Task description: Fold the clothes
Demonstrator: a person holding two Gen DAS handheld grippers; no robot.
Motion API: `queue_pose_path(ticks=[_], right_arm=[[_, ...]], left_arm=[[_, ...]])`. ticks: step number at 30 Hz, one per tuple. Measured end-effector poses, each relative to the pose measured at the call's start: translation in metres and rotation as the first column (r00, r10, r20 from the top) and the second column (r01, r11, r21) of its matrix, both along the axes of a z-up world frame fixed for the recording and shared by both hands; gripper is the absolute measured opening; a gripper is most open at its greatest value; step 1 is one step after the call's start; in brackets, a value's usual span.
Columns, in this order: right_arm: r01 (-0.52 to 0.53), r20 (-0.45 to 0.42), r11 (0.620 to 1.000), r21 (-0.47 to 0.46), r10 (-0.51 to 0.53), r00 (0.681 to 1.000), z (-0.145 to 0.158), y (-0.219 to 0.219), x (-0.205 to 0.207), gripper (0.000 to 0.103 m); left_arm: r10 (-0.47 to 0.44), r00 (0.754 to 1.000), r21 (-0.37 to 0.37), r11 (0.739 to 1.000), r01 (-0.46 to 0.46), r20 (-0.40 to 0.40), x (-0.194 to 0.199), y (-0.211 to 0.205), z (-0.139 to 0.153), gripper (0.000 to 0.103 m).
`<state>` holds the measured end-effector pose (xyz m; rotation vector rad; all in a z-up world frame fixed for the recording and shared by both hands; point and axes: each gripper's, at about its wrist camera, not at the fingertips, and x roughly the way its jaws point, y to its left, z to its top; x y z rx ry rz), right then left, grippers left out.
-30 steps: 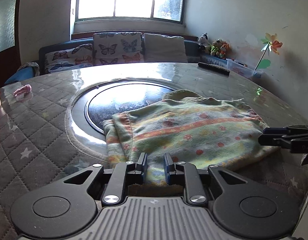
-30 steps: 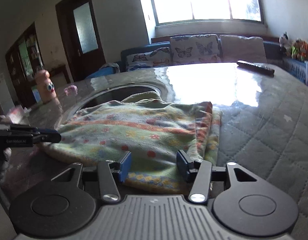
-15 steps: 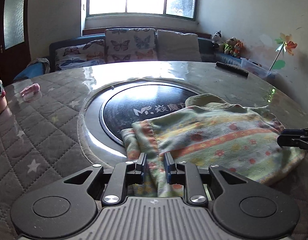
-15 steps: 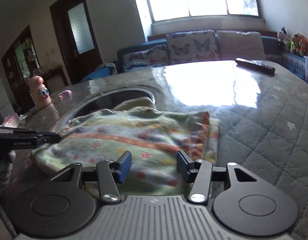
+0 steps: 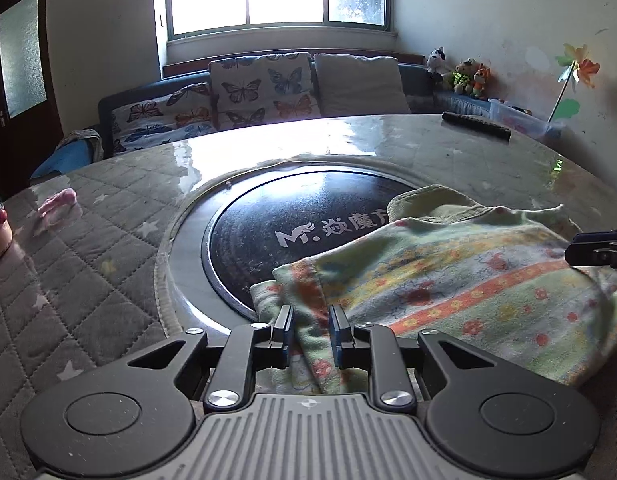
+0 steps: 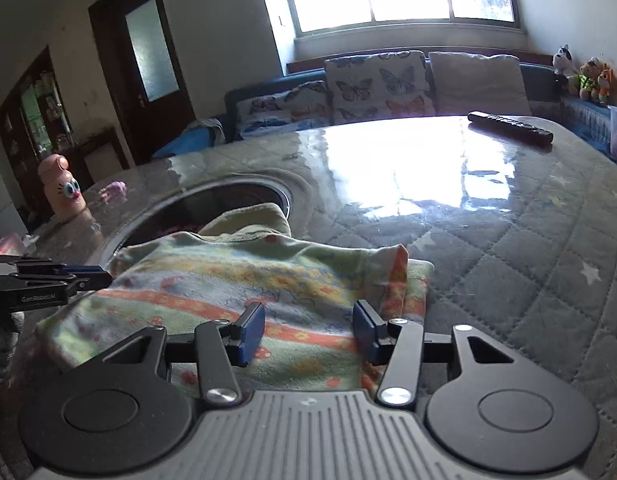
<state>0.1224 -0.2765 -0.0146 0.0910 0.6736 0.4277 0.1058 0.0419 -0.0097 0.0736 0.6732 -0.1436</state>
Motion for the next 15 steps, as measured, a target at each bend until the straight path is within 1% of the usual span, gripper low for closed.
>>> queue_pose_path(ticks=[3, 6, 8, 11, 15], right_arm=[[0.014, 0.033, 1.000, -0.020, -0.013, 0.999, 0.008, 0.001, 0.005, 0.051], [0.012, 0.036, 1.000, -0.001, -0.012, 0.999, 0.012, 0.003, 0.018, 0.051], [0.007, 0.034, 1.000, -0.003, -0.007, 0.999, 0.011, 0.006, 0.027, 0.051], [0.021, 0.004, 1.000, -0.015, -0.021, 1.000, 0.004, 0.005, 0.038, 0.051], [0.033, 0.005, 0.999, -0.015, -0.032, 0.999, 0.004, 0.002, 0.037, 0.050]], left_arm=[[-0.005, 1.000, 0.002, 1.000, 0.005, 0.004, 0.002, -0.002, 0.003, 0.022], [-0.019, 1.000, 0.002, 1.000, 0.019, 0.017, 0.009, -0.008, 0.007, 0.022], [-0.022, 1.000, 0.007, 1.000, 0.022, 0.016, 0.017, -0.011, 0.007, 0.022], [-0.018, 1.000, 0.019, 1.000, 0.018, 0.005, 0.028, -0.014, 0.004, 0.022], [-0.005, 1.000, 0.029, 1.000, 0.005, -0.003, 0.037, -0.009, -0.002, 0.022]])
